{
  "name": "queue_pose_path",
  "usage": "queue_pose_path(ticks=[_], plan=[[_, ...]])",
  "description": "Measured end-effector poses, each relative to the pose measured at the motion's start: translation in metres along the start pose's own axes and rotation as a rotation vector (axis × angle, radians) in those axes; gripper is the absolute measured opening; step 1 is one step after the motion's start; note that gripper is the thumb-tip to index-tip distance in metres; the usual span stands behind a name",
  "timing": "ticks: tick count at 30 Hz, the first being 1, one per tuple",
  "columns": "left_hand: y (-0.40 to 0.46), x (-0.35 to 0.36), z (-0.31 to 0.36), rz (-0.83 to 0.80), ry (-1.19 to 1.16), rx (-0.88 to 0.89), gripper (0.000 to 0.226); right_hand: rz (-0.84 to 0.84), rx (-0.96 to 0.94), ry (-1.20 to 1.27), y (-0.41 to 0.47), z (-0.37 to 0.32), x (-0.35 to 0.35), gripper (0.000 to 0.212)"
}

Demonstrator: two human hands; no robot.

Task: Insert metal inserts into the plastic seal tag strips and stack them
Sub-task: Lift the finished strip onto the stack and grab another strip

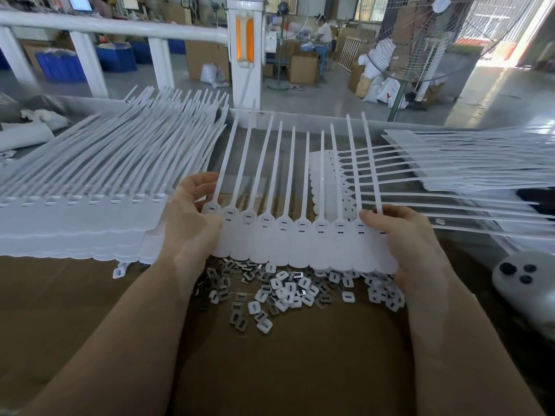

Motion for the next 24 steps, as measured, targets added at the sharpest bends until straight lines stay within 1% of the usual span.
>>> queue_pose_path(ticks=[3, 5, 7, 11, 14, 17, 19, 24], plan=[[0.0006, 0.0001, -0.0009, 0.002, 0.031, -0.006, 0.065, -0.070, 0.004, -0.036, -0.0005, -0.0004, 0.0023, 0.032], [0.0015, -0.0003, -0.0018, 0.007, 0.063, -0.006, 0.066, -0.125, 0.016, -0.031, 0.0000, 0.0005, 0.0042, 0.034], [0.0028, -0.0007, -0.0028, 0.016, 0.095, 0.002, 0.065, -0.154, 0.013, -0.019, -0.0004, 0.0004, 0.0056, 0.032], [0.0042, -0.0002, -0.0040, -0.002, 0.151, 0.024, 0.060, -0.145, -0.003, 0.031, 0.0008, -0.0010, 0.0065, 0.030], [0.0027, 0.0003, -0.0032, -0.024, 0.212, 0.033, 0.056, -0.141, -0.019, 0.099, 0.0016, -0.0014, 0.0057, 0.017], [0.0013, 0.0013, -0.0041, -0.046, 0.259, 0.036, 0.044, -0.133, -0.018, 0.191, 0.0007, -0.0033, 0.0069, 0.016], [0.0010, 0.0025, -0.0054, -0.058, 0.319, 0.039, 0.036, -0.116, -0.018, 0.212, 0.0006, -0.0033, 0.0080, 0.020], [0.0005, 0.0034, -0.0058, -0.073, 0.418, 0.049, 0.028, -0.110, -0.048, 0.256, 0.0031, -0.0012, 0.0080, 0.018]])
Point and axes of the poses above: each hand's wrist, its own y-axis towards the middle knuckle, its own x-axis out of the palm, z = x × y, the point moved 2 cm from there along y, towards the middle knuckle, and after that the axes turned 2 degrees about -x, right-handed, at the moved point
